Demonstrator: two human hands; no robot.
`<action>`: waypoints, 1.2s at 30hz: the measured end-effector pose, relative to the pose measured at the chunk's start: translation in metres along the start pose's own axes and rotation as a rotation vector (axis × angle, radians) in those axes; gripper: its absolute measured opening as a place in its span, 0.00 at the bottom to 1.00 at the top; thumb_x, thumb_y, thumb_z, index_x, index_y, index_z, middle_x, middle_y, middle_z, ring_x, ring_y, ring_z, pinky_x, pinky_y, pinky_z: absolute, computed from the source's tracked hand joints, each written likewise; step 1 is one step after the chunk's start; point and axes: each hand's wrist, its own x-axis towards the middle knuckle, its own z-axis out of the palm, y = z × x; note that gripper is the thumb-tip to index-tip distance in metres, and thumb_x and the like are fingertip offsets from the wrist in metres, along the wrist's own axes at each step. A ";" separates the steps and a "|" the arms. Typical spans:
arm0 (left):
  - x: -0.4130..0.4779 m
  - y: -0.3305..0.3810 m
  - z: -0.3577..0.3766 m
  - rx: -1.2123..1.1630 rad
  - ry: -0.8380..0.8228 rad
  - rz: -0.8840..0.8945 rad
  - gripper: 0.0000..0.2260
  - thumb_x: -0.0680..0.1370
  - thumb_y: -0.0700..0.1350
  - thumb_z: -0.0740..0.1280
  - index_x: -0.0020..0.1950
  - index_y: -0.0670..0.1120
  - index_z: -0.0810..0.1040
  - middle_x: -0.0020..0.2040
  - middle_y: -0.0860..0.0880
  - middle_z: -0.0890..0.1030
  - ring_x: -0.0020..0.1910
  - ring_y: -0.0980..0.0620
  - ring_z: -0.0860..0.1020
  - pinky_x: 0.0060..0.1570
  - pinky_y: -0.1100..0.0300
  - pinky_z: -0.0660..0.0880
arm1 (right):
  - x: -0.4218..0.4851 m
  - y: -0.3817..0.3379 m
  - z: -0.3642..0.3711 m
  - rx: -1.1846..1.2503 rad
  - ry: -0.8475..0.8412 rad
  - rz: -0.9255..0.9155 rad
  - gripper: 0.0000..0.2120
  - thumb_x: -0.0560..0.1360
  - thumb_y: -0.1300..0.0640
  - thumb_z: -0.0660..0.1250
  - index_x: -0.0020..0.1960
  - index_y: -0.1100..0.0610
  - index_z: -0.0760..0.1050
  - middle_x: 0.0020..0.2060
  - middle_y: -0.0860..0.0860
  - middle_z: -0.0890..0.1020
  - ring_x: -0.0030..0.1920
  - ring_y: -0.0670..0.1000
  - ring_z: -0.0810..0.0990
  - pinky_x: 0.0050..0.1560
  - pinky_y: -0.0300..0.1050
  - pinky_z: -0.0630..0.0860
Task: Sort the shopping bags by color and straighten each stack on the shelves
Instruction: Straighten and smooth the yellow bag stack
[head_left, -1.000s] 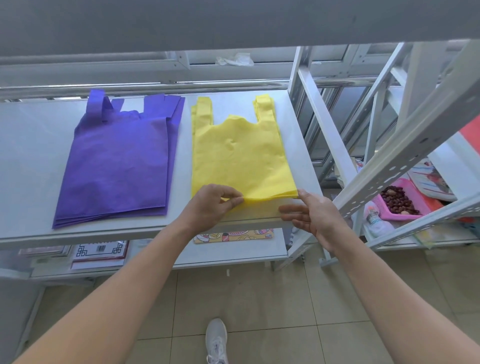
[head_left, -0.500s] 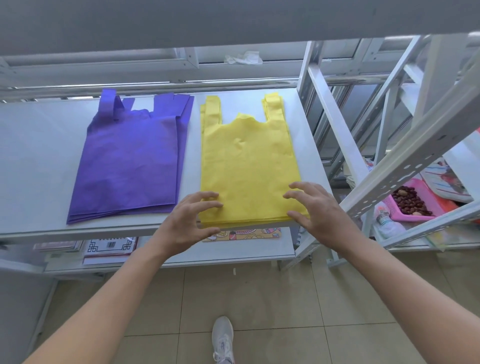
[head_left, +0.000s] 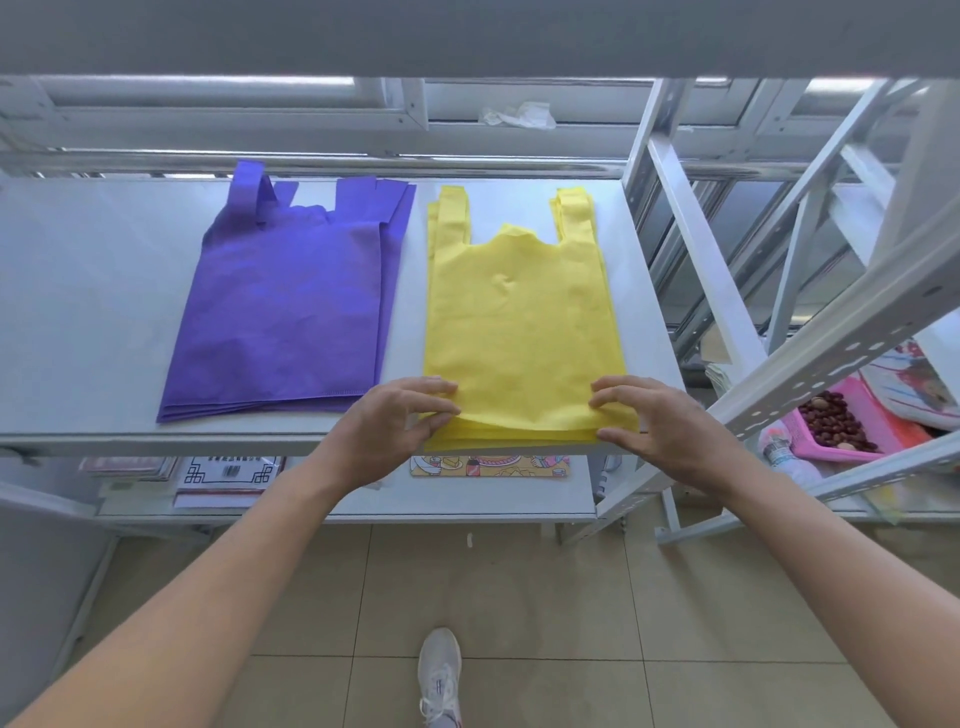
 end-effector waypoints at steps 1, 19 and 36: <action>0.001 0.000 0.001 0.002 0.036 0.004 0.08 0.82 0.46 0.71 0.59 0.50 0.87 0.65 0.56 0.83 0.69 0.58 0.77 0.71 0.54 0.72 | 0.001 0.001 -0.001 0.027 0.013 0.006 0.13 0.78 0.53 0.74 0.62 0.48 0.82 0.68 0.40 0.79 0.67 0.43 0.76 0.71 0.45 0.71; -0.013 -0.012 0.019 0.443 0.189 0.327 0.19 0.77 0.31 0.68 0.66 0.43 0.83 0.68 0.47 0.82 0.70 0.50 0.78 0.66 0.48 0.77 | -0.014 0.022 0.026 -0.253 0.115 -0.088 0.22 0.86 0.52 0.54 0.79 0.51 0.69 0.78 0.46 0.69 0.82 0.51 0.60 0.72 0.60 0.71; -0.009 -0.012 0.013 0.420 0.140 0.345 0.14 0.83 0.51 0.65 0.59 0.44 0.86 0.65 0.48 0.84 0.67 0.51 0.81 0.62 0.51 0.80 | -0.007 0.014 0.015 -0.421 0.102 -0.181 0.24 0.81 0.50 0.67 0.75 0.55 0.74 0.76 0.51 0.73 0.78 0.56 0.65 0.71 0.62 0.70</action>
